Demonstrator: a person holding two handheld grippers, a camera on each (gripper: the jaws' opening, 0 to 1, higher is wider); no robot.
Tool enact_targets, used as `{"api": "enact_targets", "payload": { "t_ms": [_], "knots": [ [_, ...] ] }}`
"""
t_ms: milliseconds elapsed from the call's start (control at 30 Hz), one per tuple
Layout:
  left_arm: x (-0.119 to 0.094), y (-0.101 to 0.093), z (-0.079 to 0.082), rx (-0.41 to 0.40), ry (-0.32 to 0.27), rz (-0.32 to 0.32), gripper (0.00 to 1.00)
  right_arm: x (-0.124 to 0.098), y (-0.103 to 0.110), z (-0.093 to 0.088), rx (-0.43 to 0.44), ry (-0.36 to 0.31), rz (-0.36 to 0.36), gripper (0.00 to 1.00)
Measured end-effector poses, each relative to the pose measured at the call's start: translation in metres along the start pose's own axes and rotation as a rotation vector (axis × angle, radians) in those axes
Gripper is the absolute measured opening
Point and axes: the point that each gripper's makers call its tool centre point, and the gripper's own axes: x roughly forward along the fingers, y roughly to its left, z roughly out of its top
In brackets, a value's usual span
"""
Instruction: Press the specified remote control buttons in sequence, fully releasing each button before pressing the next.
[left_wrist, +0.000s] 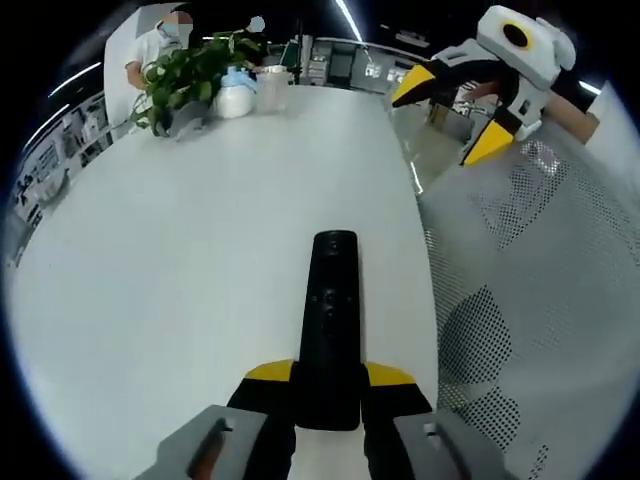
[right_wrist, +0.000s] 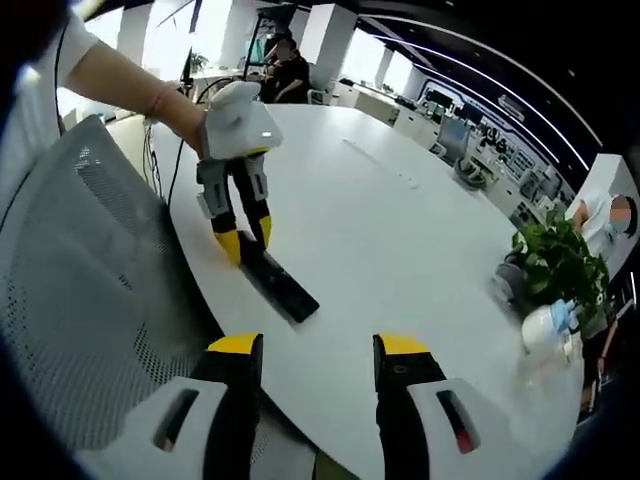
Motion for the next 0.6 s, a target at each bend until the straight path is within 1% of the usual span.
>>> {"api": "enact_targets", "payload": {
  "t_ms": [33, 67, 333, 467, 533, 600],
  "knots": [
    [0.0009, 0.0004, -0.0006, 0.034, 0.004, 0.019, 0.24, 0.0006, 0.0011, -0.0010, -0.002, 0.006, 0.005, 0.45],
    [0.0014, -0.0002, -0.0008, 0.042, 0.008, 0.023, 0.24, 0.0012, 0.0023, -0.0017, -0.008, 0.011, 0.009, 0.45],
    [0.0021, -0.0001, -0.0007, 0.042, 0.013, 0.038, 0.24, 0.0019, 0.0036, -0.0037, -0.011, 0.020, 0.016, 0.45],
    [0.0022, -0.0017, -0.0016, 0.047, 0.005, 0.049, 0.24, 0.0016, 0.0019, -0.0035, -0.003, 0.018, 0.010, 0.45],
    [0.0023, -0.0012, -0.0014, 0.031, -0.004, 0.051, 0.24, 0.0016, 0.0016, -0.0034, -0.001, 0.017, 0.009, 0.45],
    [0.0023, -0.0026, -0.0014, 0.043, -0.003, 0.062, 0.24, 0.0015, 0.0015, -0.0033, -0.001, 0.017, 0.009, 0.45]
  ]
}}
